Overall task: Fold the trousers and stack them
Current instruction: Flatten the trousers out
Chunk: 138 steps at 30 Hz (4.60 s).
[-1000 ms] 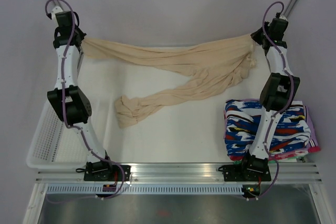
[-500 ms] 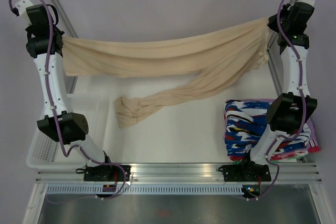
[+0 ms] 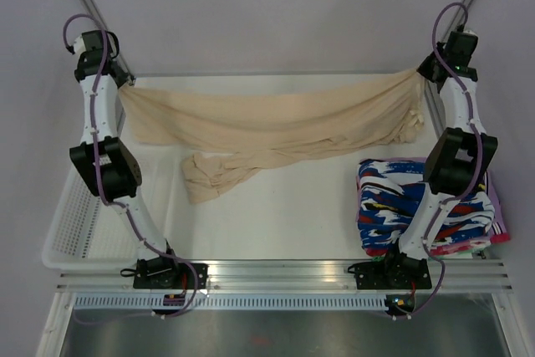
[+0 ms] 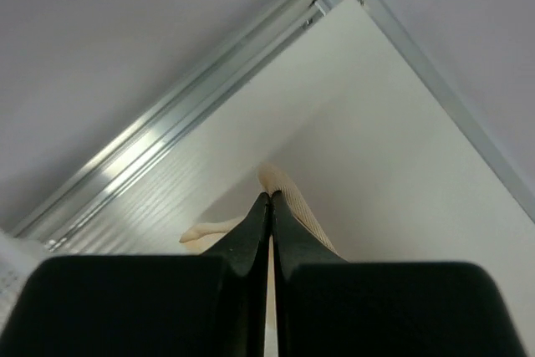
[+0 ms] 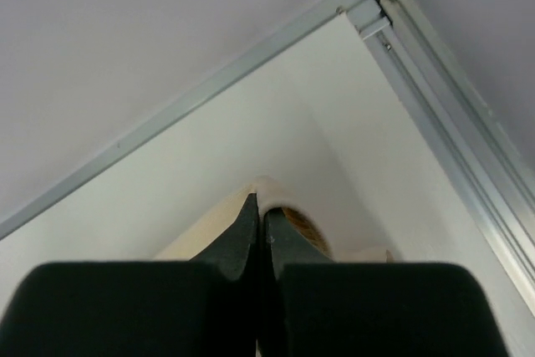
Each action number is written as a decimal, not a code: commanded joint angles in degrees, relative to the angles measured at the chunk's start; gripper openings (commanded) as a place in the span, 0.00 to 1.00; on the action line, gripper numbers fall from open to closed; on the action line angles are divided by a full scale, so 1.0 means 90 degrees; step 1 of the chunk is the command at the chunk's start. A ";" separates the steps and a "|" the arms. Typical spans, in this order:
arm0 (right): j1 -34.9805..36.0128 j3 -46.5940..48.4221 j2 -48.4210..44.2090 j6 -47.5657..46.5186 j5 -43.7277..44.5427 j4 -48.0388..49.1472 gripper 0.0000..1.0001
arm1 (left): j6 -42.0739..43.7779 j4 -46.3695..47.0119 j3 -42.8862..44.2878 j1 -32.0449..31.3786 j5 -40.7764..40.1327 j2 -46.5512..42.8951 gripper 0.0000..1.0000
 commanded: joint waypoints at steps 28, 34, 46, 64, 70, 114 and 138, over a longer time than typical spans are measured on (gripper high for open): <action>-0.0023 0.3293 0.4546 0.0707 0.0093 0.2111 0.00 | -0.1208 0.3411 0.1499 -0.0287 0.0593 0.3822 0.02; -0.0023 0.3644 0.4878 0.0932 0.0181 0.2463 0.00 | -0.1579 0.3890 0.1937 -0.0287 0.0720 0.4183 0.02; -0.0004 0.3928 0.5210 0.1548 0.0346 0.3225 0.00 | -0.1853 0.4516 0.2349 -0.0297 0.0642 0.4681 0.02; 0.0201 0.2729 0.2498 -0.0090 -0.0533 0.1773 0.98 | -0.0907 0.3581 0.1071 -0.0365 0.1374 0.1942 0.85; 0.0299 0.1099 0.0896 -0.0240 -0.0318 0.1330 0.98 | -0.0058 0.1173 0.0338 -0.0793 0.1278 0.0552 0.86; 0.0670 -0.2477 -0.1108 0.0318 -0.1021 0.0940 0.97 | -0.0581 -0.0250 -0.5803 -0.2348 0.1885 -0.2369 0.67; 0.0689 -0.1901 -0.1069 -0.0317 -0.0884 0.0002 0.97 | -0.1941 0.1596 -0.6743 -0.2348 0.0896 -0.1959 0.52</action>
